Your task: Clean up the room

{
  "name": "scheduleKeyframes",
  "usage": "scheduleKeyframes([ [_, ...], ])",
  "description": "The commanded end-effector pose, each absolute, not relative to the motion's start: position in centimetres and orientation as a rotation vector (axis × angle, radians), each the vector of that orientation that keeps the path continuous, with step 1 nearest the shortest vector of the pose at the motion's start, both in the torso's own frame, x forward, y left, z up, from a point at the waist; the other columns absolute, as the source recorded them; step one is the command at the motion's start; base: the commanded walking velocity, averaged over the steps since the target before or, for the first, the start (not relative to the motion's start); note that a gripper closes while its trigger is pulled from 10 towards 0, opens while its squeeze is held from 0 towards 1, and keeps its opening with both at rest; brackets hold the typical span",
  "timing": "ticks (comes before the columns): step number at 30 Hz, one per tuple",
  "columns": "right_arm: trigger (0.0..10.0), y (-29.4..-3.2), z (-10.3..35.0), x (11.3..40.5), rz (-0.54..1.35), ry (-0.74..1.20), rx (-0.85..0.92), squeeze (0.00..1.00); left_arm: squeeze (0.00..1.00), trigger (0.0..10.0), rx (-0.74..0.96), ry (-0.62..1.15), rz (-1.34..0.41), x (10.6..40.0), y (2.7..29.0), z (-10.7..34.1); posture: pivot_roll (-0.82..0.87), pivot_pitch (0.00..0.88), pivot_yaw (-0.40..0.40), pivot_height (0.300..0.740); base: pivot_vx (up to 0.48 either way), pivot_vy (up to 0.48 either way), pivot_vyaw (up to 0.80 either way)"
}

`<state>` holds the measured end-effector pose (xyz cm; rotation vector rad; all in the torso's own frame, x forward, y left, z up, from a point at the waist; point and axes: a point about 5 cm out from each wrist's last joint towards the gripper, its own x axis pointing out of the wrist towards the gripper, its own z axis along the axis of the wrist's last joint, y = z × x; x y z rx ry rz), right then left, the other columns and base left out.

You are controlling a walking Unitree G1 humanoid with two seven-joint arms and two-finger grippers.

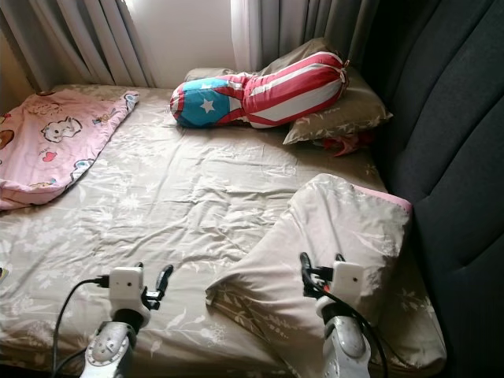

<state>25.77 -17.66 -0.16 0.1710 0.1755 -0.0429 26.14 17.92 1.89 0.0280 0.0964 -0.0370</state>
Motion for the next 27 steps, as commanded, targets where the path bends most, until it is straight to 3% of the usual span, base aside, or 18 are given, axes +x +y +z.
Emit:
scheduleKeyframes([
  [1,10.0,-17.4,0.0,25.6,-0.04,0.164,0.159,0.0,0.0,10.0,0.031,0.101,-0.072,26.6,17.3,2.0,-0.1,0.0,-0.028,0.698,0.0,0.0,0.0],
  [23,10.0,-19.1,0.9,26.3,-0.04,0.166,0.053,0.0,0.0,10.0,-0.006,0.117,-0.071,26.1,16.5,2.0,-0.12,0.016,-0.063,0.698,0.0,0.0,0.0],
  [27,10.0,-18.8,0.6,26.2,-0.046,0.187,0.05,0.0,0.0,10.0,-0.007,0.119,-0.071,26.2,16.5,2.0,-0.12,0.029,-0.062,0.678,0.0,0.0,0.0],
])
